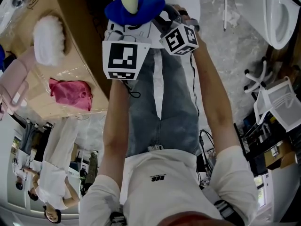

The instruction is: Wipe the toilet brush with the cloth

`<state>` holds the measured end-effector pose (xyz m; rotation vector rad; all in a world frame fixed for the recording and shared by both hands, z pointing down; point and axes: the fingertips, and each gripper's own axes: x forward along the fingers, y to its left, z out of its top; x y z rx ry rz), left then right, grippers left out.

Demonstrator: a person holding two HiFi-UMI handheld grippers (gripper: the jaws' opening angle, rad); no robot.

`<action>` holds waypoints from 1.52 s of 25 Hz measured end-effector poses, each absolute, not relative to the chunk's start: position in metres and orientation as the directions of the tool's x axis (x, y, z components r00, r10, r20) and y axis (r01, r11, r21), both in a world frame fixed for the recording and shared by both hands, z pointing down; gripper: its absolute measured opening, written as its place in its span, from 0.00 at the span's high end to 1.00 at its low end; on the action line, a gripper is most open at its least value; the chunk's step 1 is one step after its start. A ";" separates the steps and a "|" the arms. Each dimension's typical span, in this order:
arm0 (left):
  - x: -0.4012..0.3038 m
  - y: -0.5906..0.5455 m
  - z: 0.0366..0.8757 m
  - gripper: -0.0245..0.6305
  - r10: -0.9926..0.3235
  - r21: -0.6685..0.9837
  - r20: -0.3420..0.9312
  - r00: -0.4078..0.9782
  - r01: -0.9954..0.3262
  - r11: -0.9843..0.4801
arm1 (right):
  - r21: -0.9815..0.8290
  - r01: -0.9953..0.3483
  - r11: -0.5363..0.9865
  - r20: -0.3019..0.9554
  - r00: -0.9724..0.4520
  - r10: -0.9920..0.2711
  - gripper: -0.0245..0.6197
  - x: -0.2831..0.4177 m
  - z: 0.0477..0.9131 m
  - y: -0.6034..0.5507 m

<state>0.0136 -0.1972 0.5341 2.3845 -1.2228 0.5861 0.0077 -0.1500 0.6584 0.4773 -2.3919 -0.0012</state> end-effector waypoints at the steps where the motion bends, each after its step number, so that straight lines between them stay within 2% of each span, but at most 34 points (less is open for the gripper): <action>1: 0.013 -0.199 0.527 0.82 -0.667 0.152 0.521 0.532 -0.827 -0.541 | 0.127 -0.339 0.932 0.634 -0.695 -0.339 0.87 0.008 0.658 -0.150; 7: 0.009 -0.212 0.483 0.81 -0.711 0.163 0.450 0.540 -0.833 -0.529 | 0.126 -0.343 0.931 0.640 -0.689 -0.341 0.87 0.008 0.659 -0.151; 18: 0.002 -0.224 0.425 0.71 -0.775 0.184 0.317 0.547 -0.837 -0.516 | 0.126 -0.358 0.925 0.654 -0.671 -0.349 0.87 0.007 0.658 -0.151; 32: -0.021 -0.216 0.367 0.68 -0.805 0.142 0.246 0.540 -0.842 -0.521 | 0.066 -0.389 0.919 0.737 -0.602 -0.308 0.84 0.005 0.662 -0.153; 38: -0.035 -0.210 0.354 0.68 -0.807 0.138 0.260 0.531 -0.847 -0.513 | 0.016 -0.428 0.904 0.720 -0.622 -0.307 0.81 0.001 0.631 -0.153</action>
